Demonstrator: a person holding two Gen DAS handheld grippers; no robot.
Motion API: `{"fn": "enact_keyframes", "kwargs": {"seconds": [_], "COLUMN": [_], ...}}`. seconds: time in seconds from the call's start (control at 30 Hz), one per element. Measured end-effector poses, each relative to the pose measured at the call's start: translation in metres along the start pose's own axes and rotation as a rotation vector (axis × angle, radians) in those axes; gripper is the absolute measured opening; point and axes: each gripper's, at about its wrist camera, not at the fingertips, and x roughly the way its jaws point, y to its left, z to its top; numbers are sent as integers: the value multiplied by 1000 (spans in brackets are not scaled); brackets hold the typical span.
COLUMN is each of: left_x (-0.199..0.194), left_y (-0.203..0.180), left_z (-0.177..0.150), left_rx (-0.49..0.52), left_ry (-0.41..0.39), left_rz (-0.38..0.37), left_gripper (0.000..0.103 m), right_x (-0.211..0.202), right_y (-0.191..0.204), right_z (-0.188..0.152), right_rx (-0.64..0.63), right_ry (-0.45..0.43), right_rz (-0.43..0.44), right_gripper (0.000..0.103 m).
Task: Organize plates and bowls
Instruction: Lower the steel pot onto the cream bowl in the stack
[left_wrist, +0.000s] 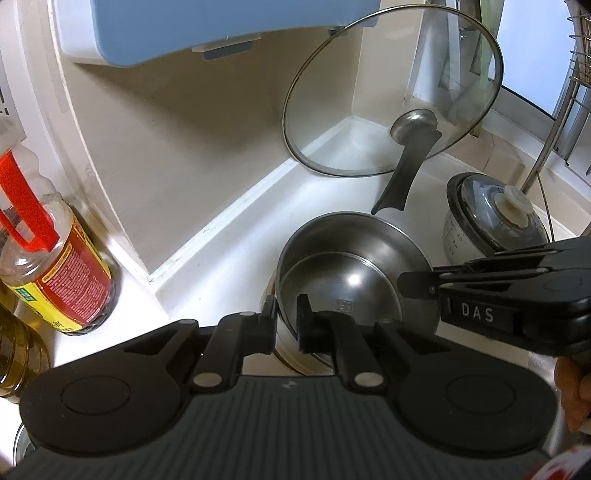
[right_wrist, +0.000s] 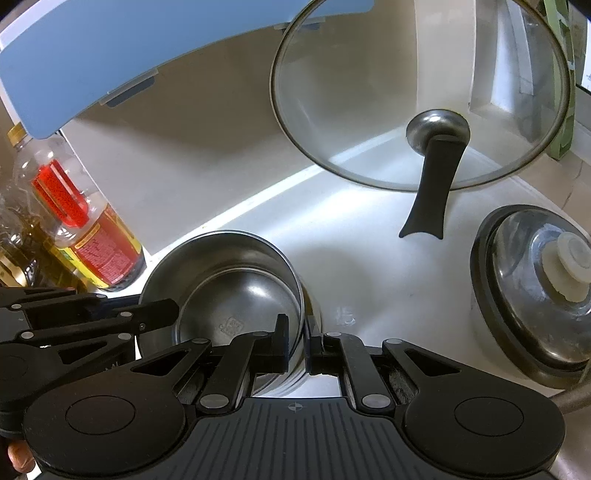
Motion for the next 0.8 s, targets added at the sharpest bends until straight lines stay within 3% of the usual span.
{"fn": "enact_keyframes", "kwargs": {"seconds": [0.6,0.8], "left_x": [16,11], "left_y": [6,8], "left_z": [3,1], "left_rx": [-3,-12], "left_ry": [67,56], "left_rz": [-35,-59], "left_gripper": [9,11], "right_x": [14,10], "right_y": [2,-2], "right_z": [10,13], "right_rx": [4,16], "right_ry": [70,30], "right_rz": [-19,-2], "right_gripper": [8,8]}}
